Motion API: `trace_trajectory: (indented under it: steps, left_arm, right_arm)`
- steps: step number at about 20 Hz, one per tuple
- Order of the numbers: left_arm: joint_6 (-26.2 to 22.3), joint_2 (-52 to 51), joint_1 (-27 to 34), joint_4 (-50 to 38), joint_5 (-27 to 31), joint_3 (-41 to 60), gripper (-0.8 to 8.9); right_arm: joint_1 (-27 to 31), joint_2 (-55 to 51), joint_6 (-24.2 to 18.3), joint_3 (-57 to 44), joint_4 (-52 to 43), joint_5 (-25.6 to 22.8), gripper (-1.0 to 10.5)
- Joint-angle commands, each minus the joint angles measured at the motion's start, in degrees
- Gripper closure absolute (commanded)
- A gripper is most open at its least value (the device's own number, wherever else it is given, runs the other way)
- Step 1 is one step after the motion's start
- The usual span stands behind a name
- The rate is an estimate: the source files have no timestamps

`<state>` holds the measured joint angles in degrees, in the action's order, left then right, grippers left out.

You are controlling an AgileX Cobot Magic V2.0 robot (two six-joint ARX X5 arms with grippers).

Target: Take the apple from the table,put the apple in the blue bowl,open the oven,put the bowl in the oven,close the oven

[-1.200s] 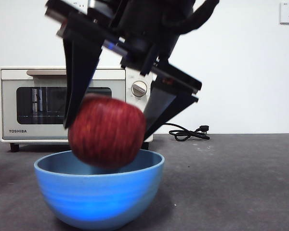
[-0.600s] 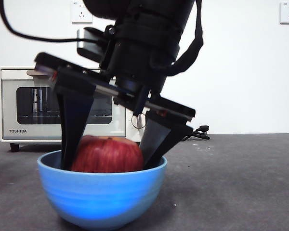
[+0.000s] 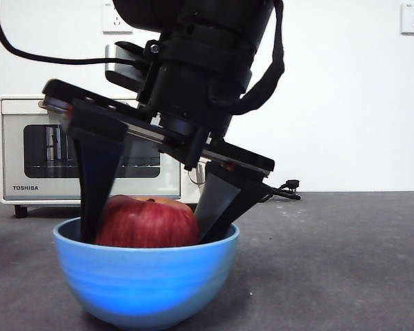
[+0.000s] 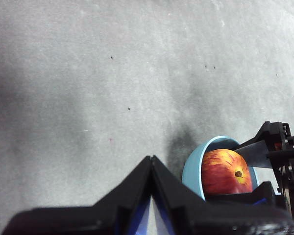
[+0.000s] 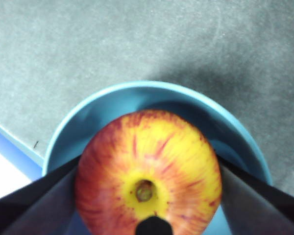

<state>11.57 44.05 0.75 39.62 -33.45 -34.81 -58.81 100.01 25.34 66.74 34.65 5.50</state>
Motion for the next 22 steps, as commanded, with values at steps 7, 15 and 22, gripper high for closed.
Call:
trace_trajectory:
  steps: [7,15,22]
  left_arm:
    - [-1.11,0.0,0.17,-0.28,0.02,0.0,8.17]
    - [-0.94,0.17,0.17,-4.87,0.02,-0.07,8.18]
    - [-0.04,9.35,0.17,-7.96,0.0,-9.11,8.18]
  right_arm:
    - [-0.17,0.28,0.63,1.79,1.2,-0.13,5.0]
    - [-1.31,-0.28,-0.5,15.96,15.04,-1.75,5.1]
    - [-1.55,-4.37,-3.69,18.51,22.23,-13.09,9.2]
